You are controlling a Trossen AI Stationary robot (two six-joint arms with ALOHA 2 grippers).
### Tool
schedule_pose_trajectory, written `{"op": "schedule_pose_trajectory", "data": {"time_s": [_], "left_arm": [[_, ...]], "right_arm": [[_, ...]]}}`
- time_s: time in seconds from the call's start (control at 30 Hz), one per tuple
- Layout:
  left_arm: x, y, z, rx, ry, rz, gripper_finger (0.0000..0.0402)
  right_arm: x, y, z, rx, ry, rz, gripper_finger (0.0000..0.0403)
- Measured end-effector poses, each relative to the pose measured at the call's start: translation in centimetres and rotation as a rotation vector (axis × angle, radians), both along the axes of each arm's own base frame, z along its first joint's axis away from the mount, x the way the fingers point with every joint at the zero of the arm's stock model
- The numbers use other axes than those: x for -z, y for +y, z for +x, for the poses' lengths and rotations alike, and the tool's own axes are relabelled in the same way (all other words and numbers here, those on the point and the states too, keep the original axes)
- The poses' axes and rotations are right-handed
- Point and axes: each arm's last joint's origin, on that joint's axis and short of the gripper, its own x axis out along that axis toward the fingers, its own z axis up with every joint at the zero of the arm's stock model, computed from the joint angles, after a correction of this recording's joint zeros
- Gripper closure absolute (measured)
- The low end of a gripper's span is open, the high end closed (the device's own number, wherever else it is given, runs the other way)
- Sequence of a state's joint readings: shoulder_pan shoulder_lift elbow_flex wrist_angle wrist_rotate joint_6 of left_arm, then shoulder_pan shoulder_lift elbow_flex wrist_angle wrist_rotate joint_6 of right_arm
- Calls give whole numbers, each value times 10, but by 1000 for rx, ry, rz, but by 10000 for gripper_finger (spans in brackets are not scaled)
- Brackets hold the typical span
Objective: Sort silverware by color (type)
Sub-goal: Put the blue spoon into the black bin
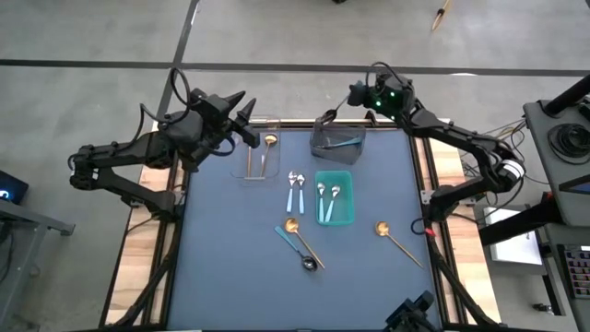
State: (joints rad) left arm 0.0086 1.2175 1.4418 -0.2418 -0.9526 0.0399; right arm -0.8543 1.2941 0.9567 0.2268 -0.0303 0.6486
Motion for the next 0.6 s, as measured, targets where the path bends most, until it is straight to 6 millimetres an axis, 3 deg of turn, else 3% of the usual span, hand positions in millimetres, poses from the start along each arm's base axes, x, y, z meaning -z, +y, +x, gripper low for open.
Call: {"op": "schedule_pose_trajectory", "data": {"time_s": [0.3, 0.6], "left_arm": [[1, 0, 0, -9, 13, -2, 274], [1, 0, 0, -9, 3, -9, 274]], "right_arm": [[21, -3, -15, -63, -148, -31, 394], [53, 1, -16, -15, -88, 58, 394]]}}
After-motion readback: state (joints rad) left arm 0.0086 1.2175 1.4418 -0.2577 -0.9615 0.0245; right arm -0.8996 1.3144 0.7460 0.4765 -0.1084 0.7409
